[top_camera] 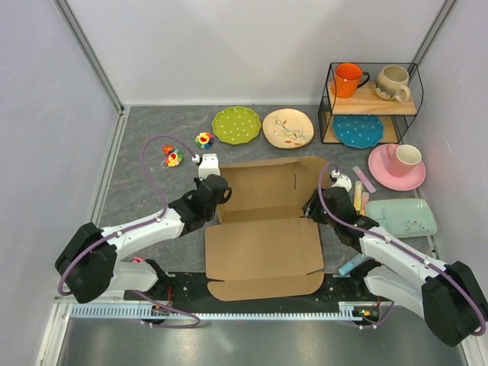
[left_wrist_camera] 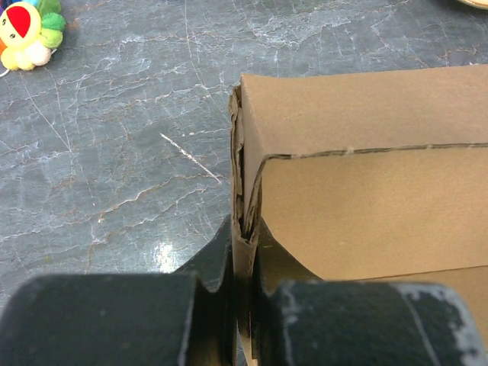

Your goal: Fold the paper box

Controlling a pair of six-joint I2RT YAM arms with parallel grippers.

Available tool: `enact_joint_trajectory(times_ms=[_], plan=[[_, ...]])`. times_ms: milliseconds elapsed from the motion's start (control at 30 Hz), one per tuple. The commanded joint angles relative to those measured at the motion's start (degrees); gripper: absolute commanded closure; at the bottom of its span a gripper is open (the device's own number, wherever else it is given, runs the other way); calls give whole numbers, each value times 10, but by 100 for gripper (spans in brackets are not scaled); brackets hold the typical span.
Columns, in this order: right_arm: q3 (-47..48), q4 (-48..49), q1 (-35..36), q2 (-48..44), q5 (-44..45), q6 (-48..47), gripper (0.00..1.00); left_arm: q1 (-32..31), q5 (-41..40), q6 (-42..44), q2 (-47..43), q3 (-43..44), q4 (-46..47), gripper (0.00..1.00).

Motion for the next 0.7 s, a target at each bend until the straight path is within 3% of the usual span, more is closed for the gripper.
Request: enact_joint_trajectory(times_ms=[0,300,667], plan=[[16,34,10,-12,13,-27,48,-4,-1,-1,9,-20,-54,98],[60,48,100,28,58,-98,66,-6,2,7,20,-10,-52,98],[122,-5,234,117,202,-183,86,-7,10,13,21,-11,-48,98]])
